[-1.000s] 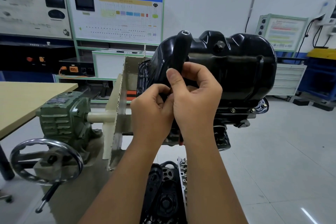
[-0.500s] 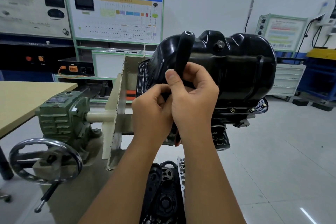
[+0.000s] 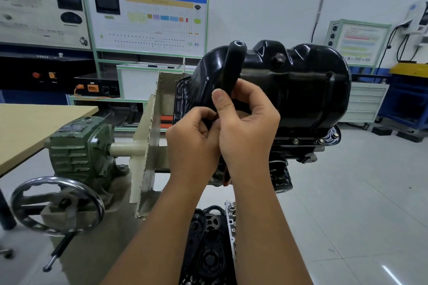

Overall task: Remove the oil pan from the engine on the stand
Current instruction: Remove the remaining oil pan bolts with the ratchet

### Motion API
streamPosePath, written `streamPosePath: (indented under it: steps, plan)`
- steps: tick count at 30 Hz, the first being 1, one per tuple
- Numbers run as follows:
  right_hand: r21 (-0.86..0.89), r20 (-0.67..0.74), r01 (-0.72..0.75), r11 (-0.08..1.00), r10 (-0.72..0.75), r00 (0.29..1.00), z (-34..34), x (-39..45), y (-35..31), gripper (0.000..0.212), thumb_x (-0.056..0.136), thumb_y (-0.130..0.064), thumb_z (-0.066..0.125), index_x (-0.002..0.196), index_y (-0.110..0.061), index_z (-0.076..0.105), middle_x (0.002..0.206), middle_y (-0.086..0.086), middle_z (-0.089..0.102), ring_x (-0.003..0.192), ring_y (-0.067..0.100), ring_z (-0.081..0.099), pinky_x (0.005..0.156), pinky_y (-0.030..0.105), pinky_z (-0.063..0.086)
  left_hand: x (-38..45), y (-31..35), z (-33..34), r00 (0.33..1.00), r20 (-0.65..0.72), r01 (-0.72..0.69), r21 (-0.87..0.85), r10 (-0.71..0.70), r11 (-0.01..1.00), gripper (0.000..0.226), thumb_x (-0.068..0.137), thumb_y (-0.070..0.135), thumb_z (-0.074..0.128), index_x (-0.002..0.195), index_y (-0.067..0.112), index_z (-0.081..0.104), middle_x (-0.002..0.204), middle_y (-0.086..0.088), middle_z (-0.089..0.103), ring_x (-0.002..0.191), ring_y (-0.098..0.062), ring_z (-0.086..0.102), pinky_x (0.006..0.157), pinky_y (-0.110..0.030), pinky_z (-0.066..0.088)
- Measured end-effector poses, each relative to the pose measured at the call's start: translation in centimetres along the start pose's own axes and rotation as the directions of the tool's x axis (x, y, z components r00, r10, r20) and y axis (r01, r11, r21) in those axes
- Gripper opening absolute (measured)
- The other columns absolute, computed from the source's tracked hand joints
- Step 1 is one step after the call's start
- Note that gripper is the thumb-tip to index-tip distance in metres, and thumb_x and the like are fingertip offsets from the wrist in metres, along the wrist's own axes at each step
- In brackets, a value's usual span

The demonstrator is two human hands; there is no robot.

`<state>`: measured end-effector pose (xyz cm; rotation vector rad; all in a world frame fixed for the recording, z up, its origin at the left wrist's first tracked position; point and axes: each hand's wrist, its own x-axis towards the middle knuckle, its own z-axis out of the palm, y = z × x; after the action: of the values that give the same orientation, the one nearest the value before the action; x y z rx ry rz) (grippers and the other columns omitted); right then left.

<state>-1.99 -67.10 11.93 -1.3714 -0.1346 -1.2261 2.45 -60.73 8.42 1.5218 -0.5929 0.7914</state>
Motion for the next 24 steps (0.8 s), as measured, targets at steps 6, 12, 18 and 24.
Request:
streamPosePath:
  steps: [6,12,18,24]
  plan:
    - [0.044,0.039,0.016,0.999,-0.017,0.999,0.04,0.02,0.12,0.026,0.1,-0.005,0.062,0.12,-0.021,0.063,0.105,0.008,0.075,0.102,0.013,0.073,0.088,0.028,0.057,-0.07,0.1,-0.11,0.999,0.023,-0.04,-0.001,0.04,0.999,0.005,0.086,0.02,0.068,0.088,0.021,0.073,0.054,0.006,0.049,0.053,-0.008,0.045,0.052,-0.017,0.034]
    - [0.028,-0.025,0.003,1.0,-0.003,1.0,-0.03,-0.16,-0.16,0.024,0.086,-0.014,0.084,0.103,-0.015,0.067,0.094,-0.005,0.075,0.061,0.006,0.066,0.06,0.023,0.054,-0.21,0.04,0.27,1.0,0.011,-0.006,0.014,0.006,1.0,0.013,0.085,0.027,0.06,0.077,0.037,0.059,0.059,0.009,0.051,0.052,-0.007,0.042,0.05,-0.02,0.031]
    - [-0.059,-0.079,0.058,0.997,-0.063,0.995,-0.24,0.06,0.0,0.029,0.077,-0.013,0.091,0.097,-0.014,0.069,0.088,-0.009,0.072,0.057,0.003,0.062,0.054,0.021,0.05,-0.32,-0.05,0.21,0.999,-0.001,-0.041,0.058,0.041,0.997,0.008,0.085,0.033,0.059,0.081,0.028,0.064,0.053,0.006,0.048,0.05,-0.011,0.042,0.047,-0.035,0.038]
    - [-0.06,-0.047,0.058,0.997,-0.06,0.997,-0.14,0.08,0.43,0.024,0.093,-0.007,0.073,0.116,-0.011,0.069,0.099,-0.002,0.075,0.09,0.007,0.071,0.081,0.029,0.059,-0.58,0.23,0.31,0.999,-0.005,-0.05,0.066,0.05,0.997,0.009,0.088,0.023,0.066,0.092,0.025,0.074,0.056,0.004,0.053,0.056,-0.014,0.049,0.049,-0.034,0.042]
